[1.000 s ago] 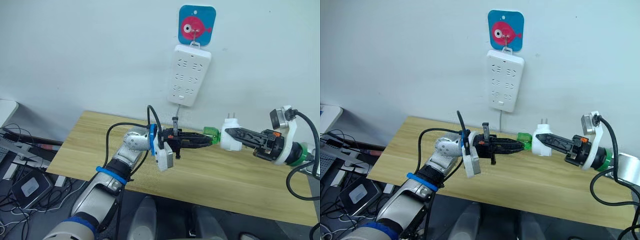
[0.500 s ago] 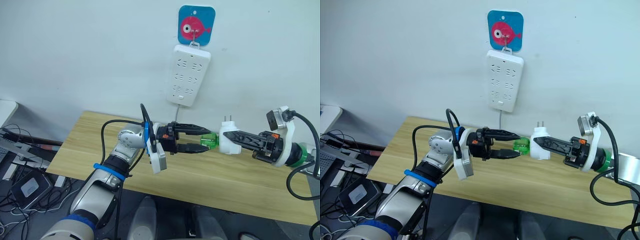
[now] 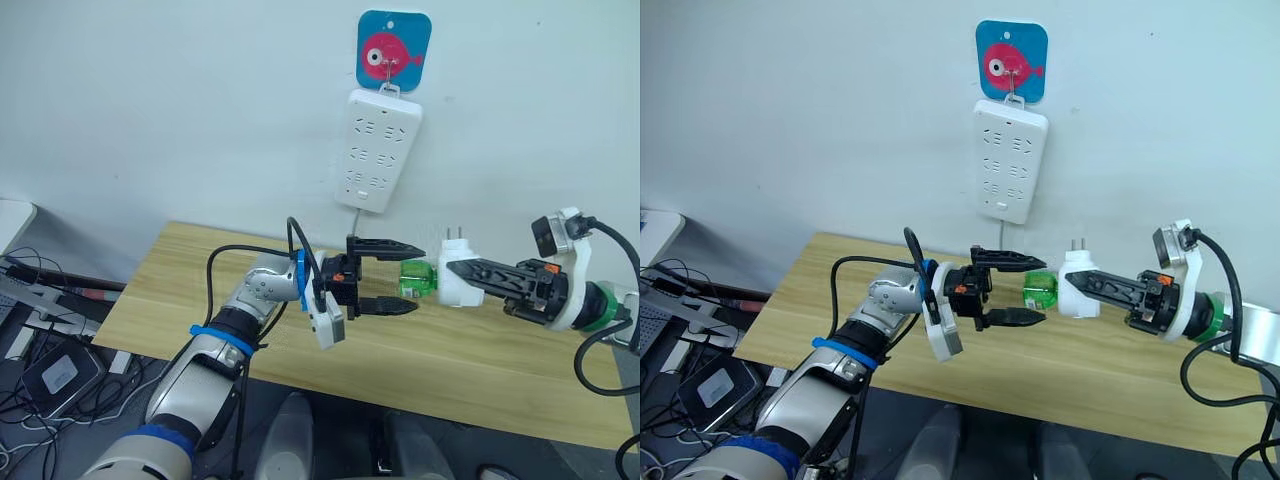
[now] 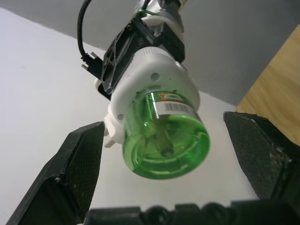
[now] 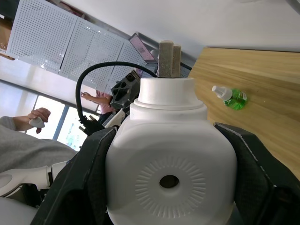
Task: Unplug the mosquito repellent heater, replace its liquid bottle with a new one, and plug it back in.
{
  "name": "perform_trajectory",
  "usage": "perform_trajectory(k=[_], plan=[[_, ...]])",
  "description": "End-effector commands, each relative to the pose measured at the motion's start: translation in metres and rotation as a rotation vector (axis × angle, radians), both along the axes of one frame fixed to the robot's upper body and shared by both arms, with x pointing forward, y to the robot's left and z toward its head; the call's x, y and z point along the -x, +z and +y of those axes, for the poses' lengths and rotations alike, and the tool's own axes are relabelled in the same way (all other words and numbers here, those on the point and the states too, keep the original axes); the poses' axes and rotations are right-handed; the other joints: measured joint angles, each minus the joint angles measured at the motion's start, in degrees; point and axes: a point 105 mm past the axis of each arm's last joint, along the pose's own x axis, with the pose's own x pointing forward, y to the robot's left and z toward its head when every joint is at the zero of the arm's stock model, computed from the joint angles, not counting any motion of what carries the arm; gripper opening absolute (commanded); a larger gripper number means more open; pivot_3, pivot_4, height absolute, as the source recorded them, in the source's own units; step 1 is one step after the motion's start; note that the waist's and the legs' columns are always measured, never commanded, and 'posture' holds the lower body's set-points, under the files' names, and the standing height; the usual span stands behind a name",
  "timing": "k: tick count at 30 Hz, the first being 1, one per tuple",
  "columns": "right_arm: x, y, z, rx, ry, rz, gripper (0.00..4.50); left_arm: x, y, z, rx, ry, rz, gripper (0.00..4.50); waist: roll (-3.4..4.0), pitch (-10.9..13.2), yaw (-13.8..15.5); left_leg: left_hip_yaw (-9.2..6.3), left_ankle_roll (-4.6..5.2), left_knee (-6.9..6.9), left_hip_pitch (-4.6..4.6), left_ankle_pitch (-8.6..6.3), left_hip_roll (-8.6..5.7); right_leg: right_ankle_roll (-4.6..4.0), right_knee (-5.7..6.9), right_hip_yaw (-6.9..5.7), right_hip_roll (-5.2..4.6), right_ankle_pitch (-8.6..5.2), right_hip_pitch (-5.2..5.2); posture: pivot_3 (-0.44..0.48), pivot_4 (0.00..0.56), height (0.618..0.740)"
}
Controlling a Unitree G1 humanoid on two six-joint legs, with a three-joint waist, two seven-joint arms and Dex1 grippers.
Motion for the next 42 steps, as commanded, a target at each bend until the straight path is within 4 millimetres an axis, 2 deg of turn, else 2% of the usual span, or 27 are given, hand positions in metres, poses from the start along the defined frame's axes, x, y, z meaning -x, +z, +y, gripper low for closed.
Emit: perform_trajectory(k=[1,4,9,14,16,20,21,22,25,27,30,35,37,42], plan=[[0.005,0.012,0.003,-0.026,0.038,-0.040,2.97,0.000,0.012,-0.002,0.049,-0.003,-0.036,4.44,0.00,0.00,0.01,0.00,0.00,0.00,0.00,0.00,0.00,0.00,0.00,0.00,0.00,0.00,0.00,0.222,0.233,0.740],[0.005,0.012,0.002,-0.026,0.036,-0.039,2.97,-0.001,0.009,-0.001,0.038,-0.001,-0.016,3.87,0.00,0.00,0.00,0.00,0.00,0.00,0.00,0.00,0.00,0.00,0.00,0.00,0.00,0.00,0.00,0.219,0.232,0.740],[0.006,0.011,0.002,-0.025,0.033,-0.040,2.97,0.002,0.011,-0.001,0.055,-0.017,-0.023,2.38,0.00,0.00,-0.01,0.00,0.00,0.00,0.00,0.00,0.00,0.00,0.00,0.00,0.00,0.00,0.00,0.215,0.232,0.740],[0.004,0.010,0.001,-0.023,0.023,-0.034,2.97,0.004,0.010,-0.003,0.049,-0.032,0.005,2.27,0.00,0.00,-0.03,0.00,0.00,0.00,0.00,0.00,0.00,0.00,0.00,0.00,0.00,0.00,0.00,0.211,0.238,0.740],[0.004,0.010,0.000,-0.018,0.021,-0.033,2.97,-0.001,0.007,-0.006,0.024,-0.024,0.186,2.27,0.01,0.01,-0.11,0.00,0.00,0.00,0.00,0.00,0.00,0.00,0.00,0.01,0.00,0.00,0.00,0.210,0.238,0.740],[0.006,0.010,0.000,0.001,0.032,-0.030,2.97,0.000,0.006,-0.004,-0.081,-0.095,0.667,2.27,0.05,0.06,-0.64,-0.03,0.00,-0.01,-0.02,0.00,0.03,0.00,0.00,-0.04,-0.01,0.00,0.00,0.210,0.243,0.740],[0.006,0.010,-0.001,0.003,0.034,-0.031,2.97,-0.004,0.011,-0.003,-0.078,-0.107,0.865,2.27,0.06,0.10,-0.90,-0.06,0.00,-0.02,-0.02,0.00,0.04,0.00,0.01,-0.07,0.00,0.00,0.00,0.210,0.243,0.740],[0.007,0.011,0.000,0.005,0.039,-0.033,2.97,-0.007,0.016,-0.002,-0.105,-0.135,1.134,2.27,0.08,0.12,-1.10,-0.13,0.00,-0.01,-0.03,0.00,0.06,0.00,0.02,-0.12,0.02,0.00,0.00,0.213,0.244,0.740],[0.012,0.010,0.001,0.021,0.067,-0.028,2.97,0.006,0.021,0.008,-0.285,-0.302,1.749,2.27,0.10,0.18,-1.99,-0.38,0.04,-0.01,-0.05,0.03,0.08,0.02,0.06,-0.29,0.04,-0.02,0.02,0.217,0.243,0.740],[0.013,0.007,0.003,0.031,0.080,-0.019,2.97,0.002,0.018,0.015,-0.342,-0.365,2.102,2.27,0.13,0.21,-2.81,-0.53,0.11,-0.02,-0.08,0.07,0.05,0.27,0.06,-0.46,0.05,-0.17,0.04,0.217,0.243,0.740],[0.012,0.007,0.005,0.029,0.074,-0.020,2.97,0.005,0.010,0.019,-0.430,-0.374,2.292,2.27,0.05,0.30,-4.04,-0.63,0.14,-0.03,-0.09,0.08,0.00,0.31,0.00,-0.56,0.06,-0.20,0.07,0.225,0.243,0.740],[0.010,0.007,0.005,0.030,0.066,-0.021,2.97,0.010,0.016,0.018,-0.463,-0.419,2.340,2.27,-0.01,0.62,-4.98,-0.57,0.14,-0.12,-0.09,0.08,0.01,0.29,-0.04,-0.50,0.06,-0.19,0.03,0.222,0.241,0.740],[0.010,0.007,0.005,0.028,0.062,-0.023,2.97,0.008,0.018,0.017,-0.438,-0.415,2.330,2.99,0.00,0.64,-4.93,-0.60,0.13,-0.17,-0.09,0.09,0.02,0.29,-0.04,-0.53,0.06,-0.19,0.02,0.222,0.241,0.740],[0.009,0.007,0.004,0.023,0.049,-0.025,2.97,0.000,0.015,0.022,-0.378,-0.369,2.345,4.45,-0.01,0.65,-4.63,-0.55,0.12,-0.18,-0.10,0.09,0.01,0.28,-0.07,-0.47,0.03,-0.19,0.01,0.225,0.233,0.740]])
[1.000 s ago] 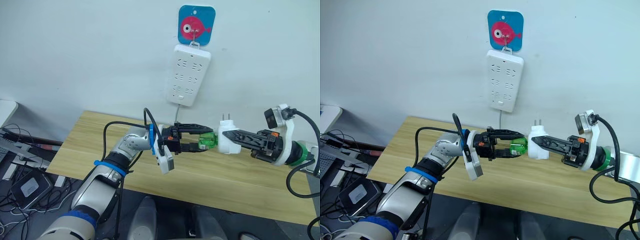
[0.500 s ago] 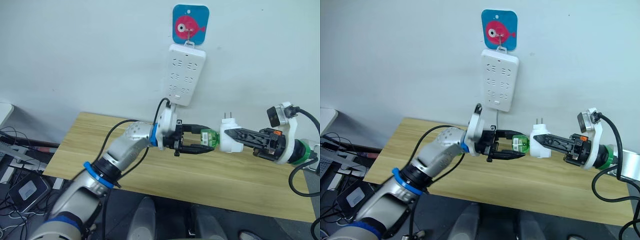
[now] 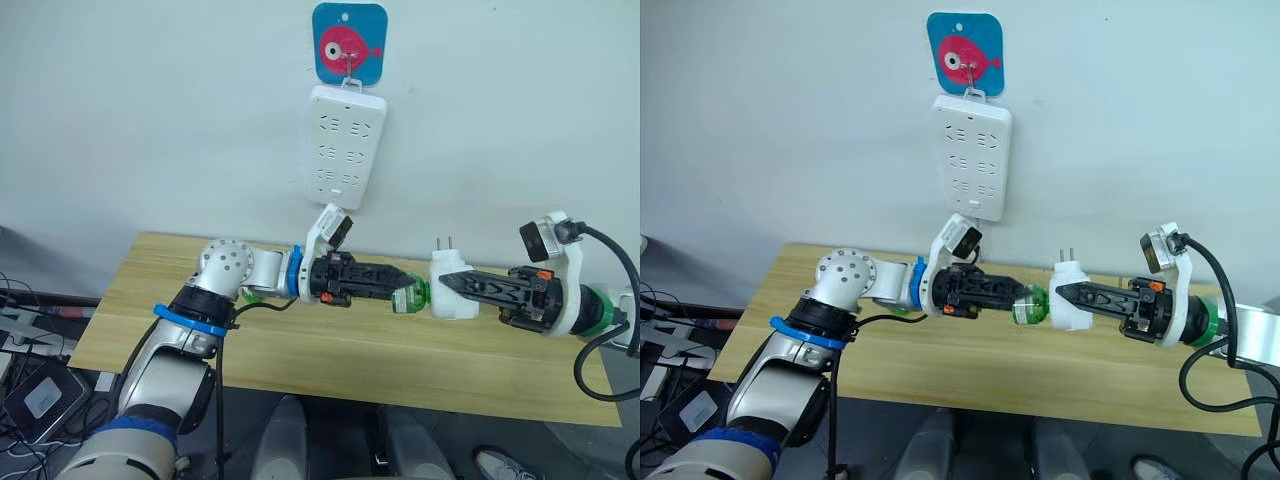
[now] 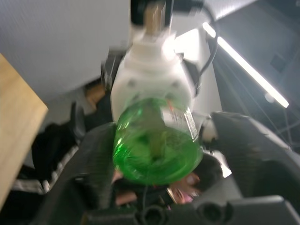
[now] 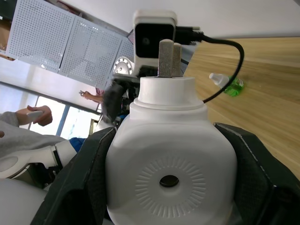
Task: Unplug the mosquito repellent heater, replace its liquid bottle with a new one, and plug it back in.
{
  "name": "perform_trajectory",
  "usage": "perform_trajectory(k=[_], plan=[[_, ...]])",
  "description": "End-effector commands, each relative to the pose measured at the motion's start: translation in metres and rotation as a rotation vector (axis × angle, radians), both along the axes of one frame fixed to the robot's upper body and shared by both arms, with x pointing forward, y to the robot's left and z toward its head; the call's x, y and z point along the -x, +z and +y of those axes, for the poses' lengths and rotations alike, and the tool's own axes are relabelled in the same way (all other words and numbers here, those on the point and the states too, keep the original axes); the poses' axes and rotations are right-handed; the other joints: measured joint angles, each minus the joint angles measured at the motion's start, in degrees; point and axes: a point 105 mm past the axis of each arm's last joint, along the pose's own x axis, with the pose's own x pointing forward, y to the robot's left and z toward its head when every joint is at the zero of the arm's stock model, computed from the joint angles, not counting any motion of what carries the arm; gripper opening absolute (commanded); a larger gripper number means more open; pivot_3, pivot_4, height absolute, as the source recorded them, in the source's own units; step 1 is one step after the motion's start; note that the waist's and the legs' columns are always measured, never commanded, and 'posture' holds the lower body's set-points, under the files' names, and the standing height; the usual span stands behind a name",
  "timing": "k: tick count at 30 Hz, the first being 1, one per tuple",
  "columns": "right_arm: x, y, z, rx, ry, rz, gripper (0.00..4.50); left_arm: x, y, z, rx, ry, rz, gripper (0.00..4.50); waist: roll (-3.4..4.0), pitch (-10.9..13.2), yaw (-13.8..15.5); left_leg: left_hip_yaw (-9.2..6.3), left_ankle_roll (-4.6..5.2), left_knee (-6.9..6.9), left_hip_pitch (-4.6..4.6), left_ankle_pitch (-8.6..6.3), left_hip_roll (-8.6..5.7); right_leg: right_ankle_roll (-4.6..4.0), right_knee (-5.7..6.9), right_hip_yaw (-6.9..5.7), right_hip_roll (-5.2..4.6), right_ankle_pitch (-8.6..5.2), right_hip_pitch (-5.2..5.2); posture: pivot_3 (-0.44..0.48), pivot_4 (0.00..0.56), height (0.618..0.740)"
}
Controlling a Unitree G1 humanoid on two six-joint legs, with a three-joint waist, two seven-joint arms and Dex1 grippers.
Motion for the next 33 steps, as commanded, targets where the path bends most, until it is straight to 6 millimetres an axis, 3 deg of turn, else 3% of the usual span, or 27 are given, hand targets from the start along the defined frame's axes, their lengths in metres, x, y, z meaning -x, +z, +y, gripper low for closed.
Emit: perform_trajectory(k=[1,5,9,12,15,19,22,26,33], plan=[[0.001,0.009,-0.004,-0.008,-0.016,-0.040,2.97,-0.005,0.003,0.009,0.003,0.042,-0.013,4.48,0.00,0.00,0.13,0.01,0.00,0.00,0.00,0.00,-0.01,0.00,-0.01,0.01,-0.01,0.00,0.00,0.225,0.233,0.740],[-0.002,0.010,-0.008,-0.010,-0.040,-0.039,2.97,-0.018,-0.003,0.023,-0.052,0.145,-0.132,4.48,0.00,0.00,0.14,0.07,-0.01,0.01,0.01,0.00,-0.01,0.00,0.00,0.08,-0.02,0.00,-0.01,0.218,0.228,0.740],[-0.006,0.011,-0.013,-0.014,-0.075,-0.039,2.97,-0.023,0.001,0.039,-0.068,0.202,-0.461,4.48,0.00,0.00,0.24,0.15,-0.02,-0.05,0.01,0.01,0.00,-0.20,-0.01,0.15,-0.02,0.11,-0.05,0.222,0.225,0.740],[-0.007,0.012,-0.017,-0.024,-0.086,-0.038,2.97,-0.012,0.015,0.036,0.018,0.209,-1.014,4.48,0.01,0.00,0.67,0.22,-0.04,-0.20,0.01,0.02,0.00,-0.26,-0.16,0.17,-0.08,0.15,-0.05,0.233,0.223,0.740],[-0.009,0.013,-0.018,-0.029,-0.085,-0.034,2.97,0.000,0.010,0.028,0.121,0.173,-1.633,4.48,0.06,-0.03,1.85,0.49,-0.16,-0.47,0.05,0.09,-0.01,-0.32,-0.49,0.33,-0.18,0.20,-0.04,0.240,0.222,0.740],[-0.014,0.015,-0.016,-0.042,-0.088,-0.035,2.97,0.001,0.009,0.023,0.275,0.269,-2.125,4.48,0.06,-0.03,3.68,0.65,-0.11,-0.56,0.03,0.06,0.00,-0.37,-0.84,0.41,-0.20,0.33,-0.04,0.244,0.221,0.740],[-0.015,0.017,-0.013,-0.054,-0.079,-0.047,2.97,0.003,0.000,0.018,0.344,0.310,-2.301,4.48,0.06,-0.03,4.60,0.77,-0.08,-0.56,0.01,0.05,-0.01,-0.32,-0.90,0.54,-0.20,0.38,-0.06,0.239,0.224,0.740],[-0.013,0.019,-0.008,-0.067,-0.062,-0.063,2.97,0.002,-0.006,0.011,0.386,0.361,-2.411,4.48,0.05,-0.03,5.35,0.81,-0.07,-0.53,-0.01,0.04,-0.02,-0.22,-0.90,0.57,-0.21,0.44,-0.06,0.231,0.225,0.740],[-0.011,0.020,-0.001,-0.072,-0.044,-0.081,2.97,-0.002,0.005,-0.001,0.447,0.477,-2.506,4.48,0.05,-0.03,5.87,0.81,-0.06,-0.45,-0.01,0.05,-0.04,-0.13,-0.87,0.56,-0.21,0.52,-0.04,0.226,0.228,0.740]])
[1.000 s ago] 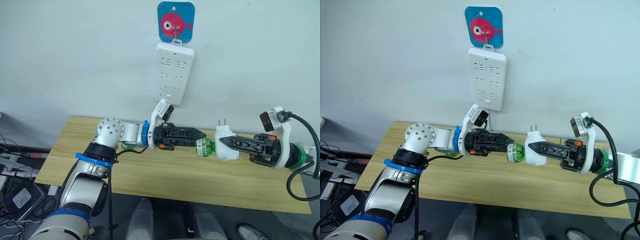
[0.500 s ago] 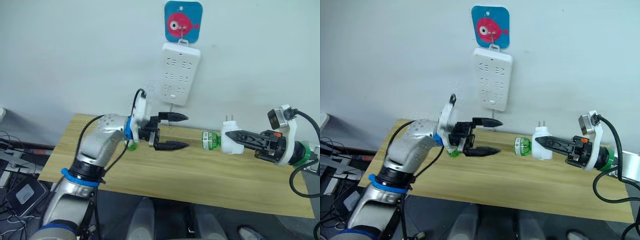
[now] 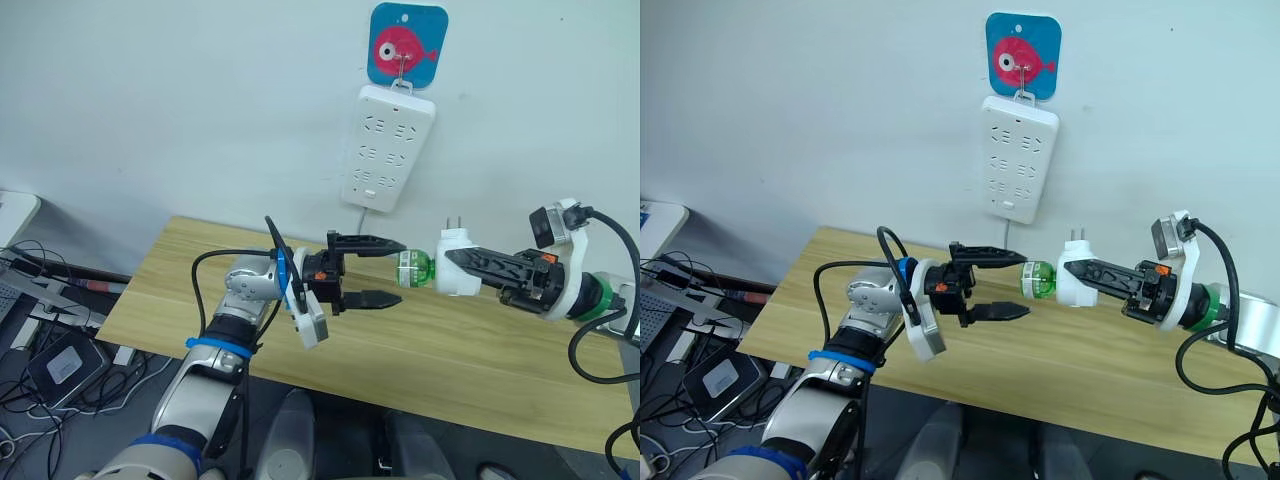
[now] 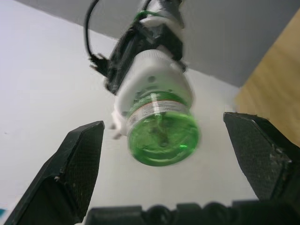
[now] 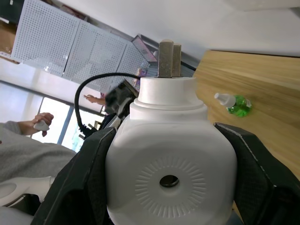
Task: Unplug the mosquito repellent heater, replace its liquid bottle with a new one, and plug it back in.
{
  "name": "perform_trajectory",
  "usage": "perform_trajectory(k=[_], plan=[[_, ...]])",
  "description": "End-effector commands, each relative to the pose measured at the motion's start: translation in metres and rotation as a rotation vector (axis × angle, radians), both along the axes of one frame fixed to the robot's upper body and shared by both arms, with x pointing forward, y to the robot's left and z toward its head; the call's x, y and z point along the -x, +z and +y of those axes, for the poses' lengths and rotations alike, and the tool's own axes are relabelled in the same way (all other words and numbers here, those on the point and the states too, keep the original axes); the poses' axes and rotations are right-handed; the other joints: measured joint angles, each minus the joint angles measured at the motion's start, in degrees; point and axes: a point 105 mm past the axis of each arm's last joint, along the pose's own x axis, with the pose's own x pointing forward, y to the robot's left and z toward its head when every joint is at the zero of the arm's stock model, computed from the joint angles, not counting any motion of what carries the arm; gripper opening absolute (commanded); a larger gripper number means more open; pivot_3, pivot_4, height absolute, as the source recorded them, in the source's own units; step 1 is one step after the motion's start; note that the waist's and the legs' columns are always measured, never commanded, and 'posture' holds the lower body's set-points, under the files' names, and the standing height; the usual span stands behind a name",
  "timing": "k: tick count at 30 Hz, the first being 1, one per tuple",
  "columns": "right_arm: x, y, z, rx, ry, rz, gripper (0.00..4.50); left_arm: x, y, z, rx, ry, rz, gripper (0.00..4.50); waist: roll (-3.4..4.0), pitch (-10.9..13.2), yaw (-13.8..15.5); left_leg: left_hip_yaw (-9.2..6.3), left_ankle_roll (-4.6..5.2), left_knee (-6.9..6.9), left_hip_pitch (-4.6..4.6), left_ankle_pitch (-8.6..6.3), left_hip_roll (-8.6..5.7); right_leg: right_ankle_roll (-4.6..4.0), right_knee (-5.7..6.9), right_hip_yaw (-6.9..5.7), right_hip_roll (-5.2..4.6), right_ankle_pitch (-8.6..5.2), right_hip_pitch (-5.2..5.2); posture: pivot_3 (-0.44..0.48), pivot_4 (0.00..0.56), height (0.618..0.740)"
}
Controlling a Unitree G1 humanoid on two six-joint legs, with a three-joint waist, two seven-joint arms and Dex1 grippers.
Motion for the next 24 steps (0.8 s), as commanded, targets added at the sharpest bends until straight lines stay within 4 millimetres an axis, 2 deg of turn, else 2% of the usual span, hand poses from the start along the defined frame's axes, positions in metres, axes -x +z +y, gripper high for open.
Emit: perform_trajectory(k=[1,6,9,14,15,20,22,24], plan=[[0.004,0.011,0.004,-0.015,0.024,-0.048,2.97,0.003,0.003,-0.004,0.043,-0.008,-0.047,4.48,0.00,0.00,0.15,0.00,0.00,0.00,0.00,0.00,0.00,0.00,0.00,0.00,0.00,0.00,0.00,0.226,0.228,0.740],[0.004,0.012,0.005,-0.016,0.030,-0.048,2.97,0.003,-0.001,-0.012,0.022,-0.013,-0.054,4.48,0.00,0.00,0.22,-0.02,0.01,-0.01,0.01,0.01,0.03,-0.01,0.05,-0.05,0.02,0.01,0.00,0.224,0.232,0.740],[0.004,0.011,0.004,-0.015,0.030,-0.045,2.97,0.002,0.000,-0.012,0.025,-0.015,-0.049,3.94,0.00,0.00,0.29,-0.02,0.02,0.00,0.01,0.01,0.02,-0.02,0.05,-0.04,0.02,0.02,0.00,0.223,0.233,0.740],[0.006,0.010,0.004,-0.013,0.034,-0.043,2.97,-0.001,0.000,-0.011,0.024,-0.004,-0.039,2.38,0.00,0.00,0.32,-0.03,0.03,0.00,0.02,0.02,0.02,-0.03,0.07,-0.05,0.02,0.03,0.00,0.219,0.236,0.740],[0.006,0.010,0.004,-0.013,0.035,-0.043,2.97,-0.002,0.000,-0.011,0.030,0.000,-0.029,2.25,0.00,0.00,0.32,-0.03,0.03,0.00,0.01,0.02,0.02,-0.03,0.07,-0.05,0.02,0.03,0.00,0.219,0.236,0.740],[0.006,0.010,0.004,-0.012,0.040,-0.040,2.97,-0.003,0.003,-0.015,0.056,-0.018,0.080,2.24,0.00,0.00,0.30,-0.03,0.03,0.00,0.02,0.02,0.03,-0.03,0.09,-0.06,0.02,0.03,0.00,0.219,0.238,0.740],[0.008,0.008,0.004,0.000,0.046,-0.035,2.97,-0.007,0.006,-0.020,0.052,-0.034,0.350,2.24,0.01,0.00,0.17,-0.04,0.03,0.00,0.02,0.03,0.03,-0.03,0.11,-0.07,0.02,0.03,0.00,0.219,0.238,0.740],[0.010,0.007,0.004,0.013,0.053,-0.029,2.97,-0.011,0.008,-0.022,0.032,-0.088,0.696,2.24,0.01,0.00,-0.36,-0.02,0.02,-0.01,0.02,0.03,0.04,-0.03,0.19,-0.05,0.01,0.02,0.00,0.219,0.238,0.740]])
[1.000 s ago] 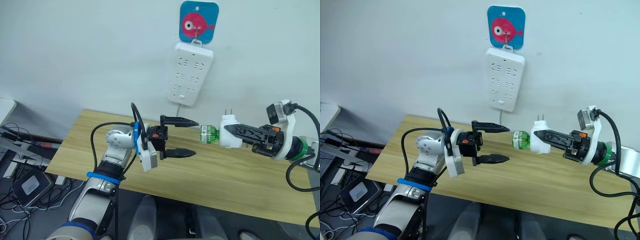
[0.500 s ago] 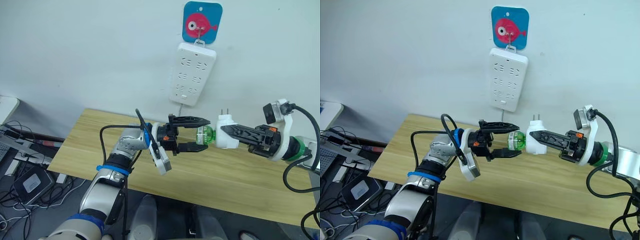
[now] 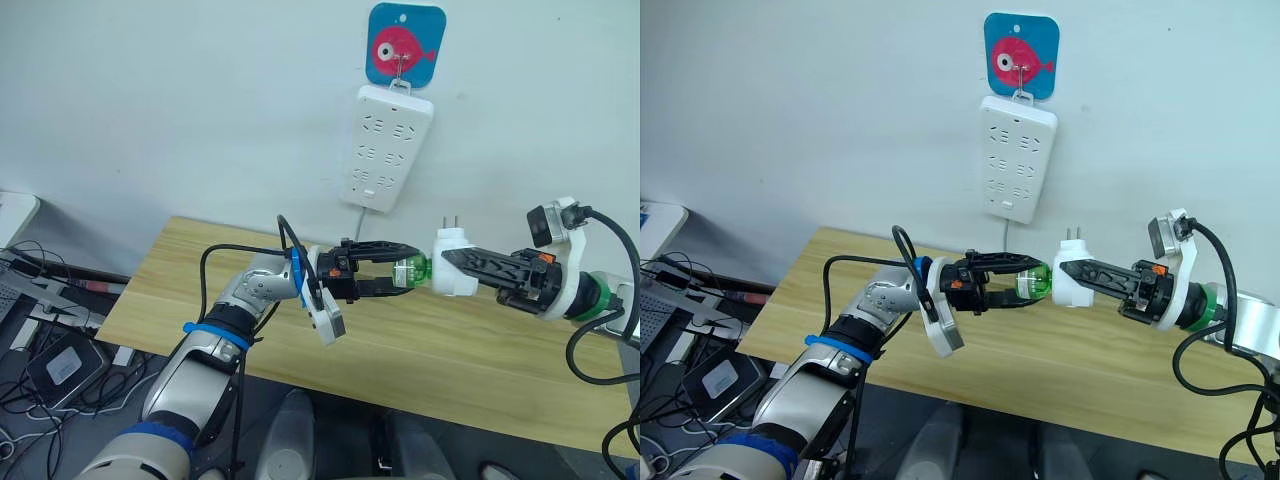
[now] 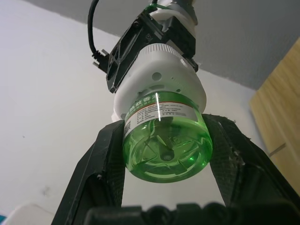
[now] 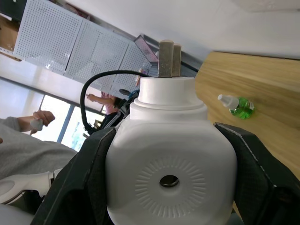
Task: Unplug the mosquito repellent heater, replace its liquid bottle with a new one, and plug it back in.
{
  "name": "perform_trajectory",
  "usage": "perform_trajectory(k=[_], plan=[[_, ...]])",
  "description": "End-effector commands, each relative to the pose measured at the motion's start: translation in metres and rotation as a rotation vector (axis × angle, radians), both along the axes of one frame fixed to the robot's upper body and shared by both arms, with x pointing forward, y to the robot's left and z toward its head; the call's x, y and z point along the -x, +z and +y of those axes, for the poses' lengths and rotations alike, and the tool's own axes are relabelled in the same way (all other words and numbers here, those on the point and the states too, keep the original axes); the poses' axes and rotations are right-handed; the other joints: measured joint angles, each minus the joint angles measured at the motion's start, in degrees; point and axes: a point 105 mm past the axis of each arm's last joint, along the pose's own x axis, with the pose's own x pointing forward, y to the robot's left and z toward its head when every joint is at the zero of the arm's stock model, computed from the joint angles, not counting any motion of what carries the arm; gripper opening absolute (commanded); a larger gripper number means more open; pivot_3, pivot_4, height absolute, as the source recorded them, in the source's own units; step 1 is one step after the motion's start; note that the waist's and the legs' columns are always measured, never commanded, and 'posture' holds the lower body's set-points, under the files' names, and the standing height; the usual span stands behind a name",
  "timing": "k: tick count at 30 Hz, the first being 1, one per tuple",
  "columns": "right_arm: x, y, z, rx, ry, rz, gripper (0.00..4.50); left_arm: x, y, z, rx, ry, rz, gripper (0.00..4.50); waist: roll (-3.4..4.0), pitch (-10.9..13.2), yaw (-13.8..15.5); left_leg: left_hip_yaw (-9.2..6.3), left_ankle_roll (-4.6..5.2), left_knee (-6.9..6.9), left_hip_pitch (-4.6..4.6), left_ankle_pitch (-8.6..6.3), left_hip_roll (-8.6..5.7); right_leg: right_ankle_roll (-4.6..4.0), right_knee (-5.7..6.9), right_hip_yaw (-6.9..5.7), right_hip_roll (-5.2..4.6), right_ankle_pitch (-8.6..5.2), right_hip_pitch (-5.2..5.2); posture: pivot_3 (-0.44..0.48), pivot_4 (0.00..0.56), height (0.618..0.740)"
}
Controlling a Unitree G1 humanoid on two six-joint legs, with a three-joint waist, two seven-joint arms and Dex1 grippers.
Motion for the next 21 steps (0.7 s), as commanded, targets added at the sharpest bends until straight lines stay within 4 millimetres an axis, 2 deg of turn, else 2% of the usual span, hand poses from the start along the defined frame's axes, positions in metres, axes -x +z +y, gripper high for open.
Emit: perform_trajectory(k=[1,2,5,8,10,12,15,21], plan=[[0.012,0.005,0.005,0.014,0.070,-0.017,2.97,-0.005,0.018,-0.005,0.031,-0.103,0.550,2.24,0.00,0.00,-0.35,-0.05,0.00,0.00,-0.01,0.00,0.02,0.00,-0.01,-0.05,0.00,0.00,0.00,0.219,0.238,0.740],[0.012,0.005,0.005,0.020,0.073,-0.015,2.97,-0.003,0.020,-0.004,0.014,-0.131,0.640,2.24,-0.01,0.01,-0.59,-0.09,0.00,0.02,-0.01,0.00,0.02,0.00,-0.01,-0.10,0.00,0.00,0.01,0.219,0.238,0.740],[0.020,0.003,0.006,0.061,0.108,-0.009,2.97,-0.004,0.015,0.000,-0.085,-0.191,1.058,2.24,-0.02,0.02,-1.35,-0.26,0.05,0.05,0.00,0.04,0.08,0.00,0.07,-0.19,0.12,-0.01,0.00,0.218,0.245,0.740],[0.022,0.000,0.009,0.089,0.118,0.000,2.97,-0.001,0.008,0.009,-0.191,-0.283,1.594,2.24,-0.08,0.05,-2.49,-0.41,0.14,0.05,0.06,0.08,0.08,0.01,0.21,-0.30,0.17,-0.03,0.03,0.220,0.244,0.740],[0.023,-0.002,0.011,0.101,0.121,0.004,2.97,0.005,0.007,0.015,-0.273,-0.349,1.837,2.24,-0.08,0.07,-3.45,-0.52,0.20,0.05,0.05,0.12,0.07,0.11,0.25,-0.38,0.17,-0.09,0.02,0.221,0.245,0.740],[0.023,-0.003,0.011,0.110,0.121,0.005,2.97,0.012,0.005,0.019,-0.327,-0.389,1.939,2.24,-0.08,0.07,-4.27,-0.61,0.23,0.05,0.03,0.14,0.03,0.23,0.26,-0.46,0.18,-0.16,0.02,0.221,0.245,0.740],[0.022,-0.002,0.012,0.110,0.116,0.002,2.97,0.011,0.000,0.023,-0.341,-0.401,2.079,2.24,-0.08,0.07,-5.17,-0.61,0.23,0.03,0.04,0.14,0.03,0.19,0.25,-0.46,0.17,-0.14,0.02,0.218,0.245,0.740],[0.020,-0.001,0.010,0.106,0.098,-0.004,2.97,0.009,-0.006,0.027,-0.339,-0.370,2.148,2.24,-0.08,0.07,-5.53,-0.63,0.21,-0.02,0.04,0.15,0.04,0.12,0.25,-0.47,0.17,-0.12,0.01,0.212,0.244,0.740]])
